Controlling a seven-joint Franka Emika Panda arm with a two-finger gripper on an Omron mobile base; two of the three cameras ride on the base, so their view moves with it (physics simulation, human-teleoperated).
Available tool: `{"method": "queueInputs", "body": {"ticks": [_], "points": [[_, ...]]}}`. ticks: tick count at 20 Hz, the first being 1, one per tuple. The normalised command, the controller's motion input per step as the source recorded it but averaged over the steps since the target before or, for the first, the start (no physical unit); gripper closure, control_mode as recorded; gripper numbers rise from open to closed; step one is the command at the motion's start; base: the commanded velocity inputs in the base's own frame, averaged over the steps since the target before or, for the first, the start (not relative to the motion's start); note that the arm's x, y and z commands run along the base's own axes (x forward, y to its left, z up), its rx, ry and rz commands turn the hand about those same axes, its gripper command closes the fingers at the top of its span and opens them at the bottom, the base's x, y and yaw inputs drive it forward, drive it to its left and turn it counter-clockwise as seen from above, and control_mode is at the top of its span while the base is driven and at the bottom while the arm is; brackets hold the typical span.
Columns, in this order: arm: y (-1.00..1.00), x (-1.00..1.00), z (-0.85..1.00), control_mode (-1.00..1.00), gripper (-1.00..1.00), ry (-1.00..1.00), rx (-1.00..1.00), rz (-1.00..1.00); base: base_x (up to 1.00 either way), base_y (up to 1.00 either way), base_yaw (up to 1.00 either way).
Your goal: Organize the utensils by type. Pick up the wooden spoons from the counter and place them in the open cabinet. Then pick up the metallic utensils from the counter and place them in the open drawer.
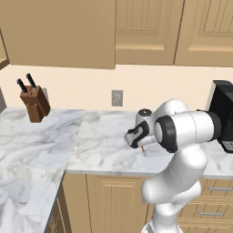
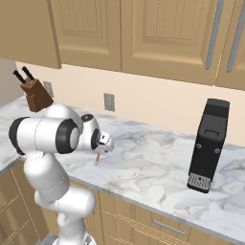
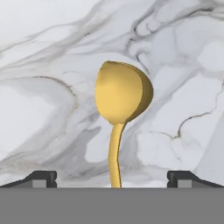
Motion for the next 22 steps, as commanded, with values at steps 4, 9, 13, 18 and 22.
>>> {"method": "queueInputs", "body": {"ticks": [4, 9, 13, 18, 22], "points": [[0.00, 0.24, -0.29, -1.00, -1.00, 0.00, 0.00, 0.00, 0.00, 0.00, 0.00], [0.00, 0.29, -0.22, -1.00, -1.00, 0.00, 0.00, 0.00, 0.00, 0.00, 0.00], [0.00, 0.21, -0.26, -1.00, -1.00, 0.00, 0.00, 0.00, 0.00, 0.00, 0.00], [-0.01, 0.02, -0.33, -1.00, 1.00, 0.00, 0.00, 0.00, 0.00, 0.00, 0.00], [-0.09, 0.00, -0.33, -1.00, 1.00, 0.03, 0.00, 0.00, 0.00, 0.00, 0.00]]}}
